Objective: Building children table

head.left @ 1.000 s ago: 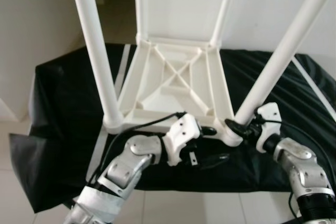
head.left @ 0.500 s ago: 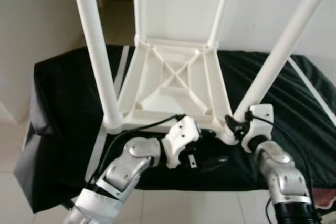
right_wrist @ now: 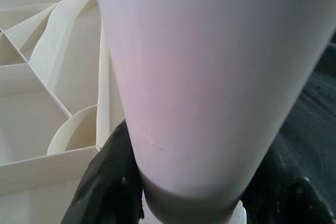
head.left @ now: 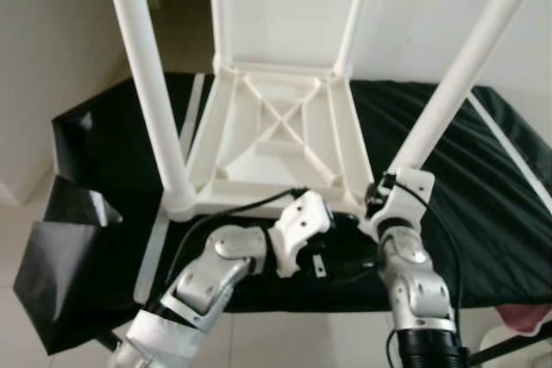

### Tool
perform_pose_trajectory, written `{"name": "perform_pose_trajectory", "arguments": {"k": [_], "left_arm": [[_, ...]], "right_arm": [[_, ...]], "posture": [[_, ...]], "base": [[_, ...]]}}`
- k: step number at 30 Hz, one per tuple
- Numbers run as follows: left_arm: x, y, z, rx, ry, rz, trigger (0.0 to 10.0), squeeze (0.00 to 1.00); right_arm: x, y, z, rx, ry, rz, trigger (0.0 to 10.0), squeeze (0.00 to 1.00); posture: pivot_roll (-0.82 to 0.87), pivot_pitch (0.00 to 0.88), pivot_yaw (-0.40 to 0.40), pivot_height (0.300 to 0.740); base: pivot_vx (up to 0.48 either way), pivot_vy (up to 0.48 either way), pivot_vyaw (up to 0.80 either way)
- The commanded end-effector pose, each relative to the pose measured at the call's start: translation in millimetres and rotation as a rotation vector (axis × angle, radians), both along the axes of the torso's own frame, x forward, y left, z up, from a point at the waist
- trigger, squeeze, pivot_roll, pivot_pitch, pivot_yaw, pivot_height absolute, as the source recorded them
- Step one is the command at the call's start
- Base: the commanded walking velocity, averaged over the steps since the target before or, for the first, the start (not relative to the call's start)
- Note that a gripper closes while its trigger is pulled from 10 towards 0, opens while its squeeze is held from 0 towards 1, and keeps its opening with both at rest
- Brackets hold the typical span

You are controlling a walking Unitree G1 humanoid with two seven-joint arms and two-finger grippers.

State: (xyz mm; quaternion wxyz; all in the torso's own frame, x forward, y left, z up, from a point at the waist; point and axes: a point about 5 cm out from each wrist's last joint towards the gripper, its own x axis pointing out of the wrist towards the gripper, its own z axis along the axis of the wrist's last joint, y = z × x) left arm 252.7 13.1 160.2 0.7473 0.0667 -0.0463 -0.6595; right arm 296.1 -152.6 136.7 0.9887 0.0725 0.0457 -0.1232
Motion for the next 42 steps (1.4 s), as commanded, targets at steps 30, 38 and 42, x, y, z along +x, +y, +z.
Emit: {"name": "perform_pose_trajectory", "arguments": {"k": [30, 38, 42], "left_arm": [[27.0, 19.6, 6.2, -0.023, -0.05, 0.178, 10.0, 0.0], [38.5, 26.7, 16.5, -0.129, -0.08, 0.356, 10.0, 0.0], [37.8, 27.9, 15.8, -0.154, -0.069, 0.397, 10.0, 0.0]], "right_arm": [[-22.6, -18.6, 12.5, -0.105, -0.132, 0.096, 10.0, 0.0], [-34.5, -28.5, 16.5, -0.152, -0.198, 0.048, 10.0, 0.0], [-40.2, -27.5, 13.3, -0.163, -0.209, 0.048, 10.0, 0.0]], "posture": [[-0.01, 0.0, -0.04, 0.74], [0.0, 0.0, -0.036, 0.74], [0.0, 0.0, -0.033, 0.74]], "base": [[0.0, 0.0, 0.0], [0.0, 0.0, 0.0], [0.0, 0.0, 0.0]]}}
